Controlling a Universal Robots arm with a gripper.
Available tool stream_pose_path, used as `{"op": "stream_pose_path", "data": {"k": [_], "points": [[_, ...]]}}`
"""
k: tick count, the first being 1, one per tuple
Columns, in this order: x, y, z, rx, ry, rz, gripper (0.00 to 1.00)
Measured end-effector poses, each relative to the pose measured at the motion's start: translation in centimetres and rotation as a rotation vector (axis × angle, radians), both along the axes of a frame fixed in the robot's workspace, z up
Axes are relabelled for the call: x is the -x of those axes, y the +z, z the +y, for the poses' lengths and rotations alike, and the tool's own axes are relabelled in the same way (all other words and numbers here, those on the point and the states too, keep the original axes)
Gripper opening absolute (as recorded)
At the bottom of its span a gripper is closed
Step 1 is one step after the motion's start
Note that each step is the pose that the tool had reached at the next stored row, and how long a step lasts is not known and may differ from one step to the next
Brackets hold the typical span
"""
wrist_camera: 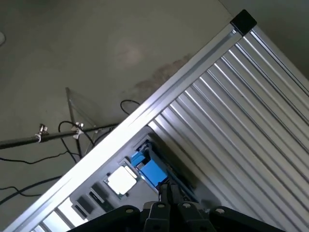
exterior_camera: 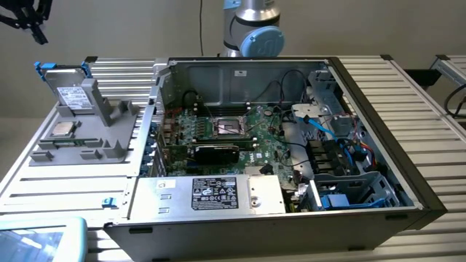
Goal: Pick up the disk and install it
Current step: 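Pick up the disk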
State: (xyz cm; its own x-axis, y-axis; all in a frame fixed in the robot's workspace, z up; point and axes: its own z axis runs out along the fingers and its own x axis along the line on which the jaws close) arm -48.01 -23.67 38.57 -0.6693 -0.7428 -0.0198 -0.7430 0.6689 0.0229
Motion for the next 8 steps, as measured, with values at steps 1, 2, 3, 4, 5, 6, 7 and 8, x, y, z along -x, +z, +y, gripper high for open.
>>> {"op": "stream_pose_path", "data": {"k": [1,2,3,4,5,6,7,8], "points": [[0.00,-0.01,0.00,-0.0011,0.019,-0.0001,0.11],[0.00,-0.03,0.00,-0.0022,0.036,-0.0003,0.11],[0.00,-0.04,0.00,-0.0030,0.054,-0.0002,0.11],[0.00,-0.04,0.00,-0.0034,0.073,-0.0002,0.11],[0.00,-0.05,0.00,-0.0037,0.092,-0.0002,0.11],[0.00,-0.06,0.00,-0.0038,0.109,-0.0003,0.11],[0.00,-0.07,0.00,-0.0039,0.128,-0.0003,0.11],[0.00,-0.08,0.00,-0.0040,0.146,-0.0004,0.11]]}}
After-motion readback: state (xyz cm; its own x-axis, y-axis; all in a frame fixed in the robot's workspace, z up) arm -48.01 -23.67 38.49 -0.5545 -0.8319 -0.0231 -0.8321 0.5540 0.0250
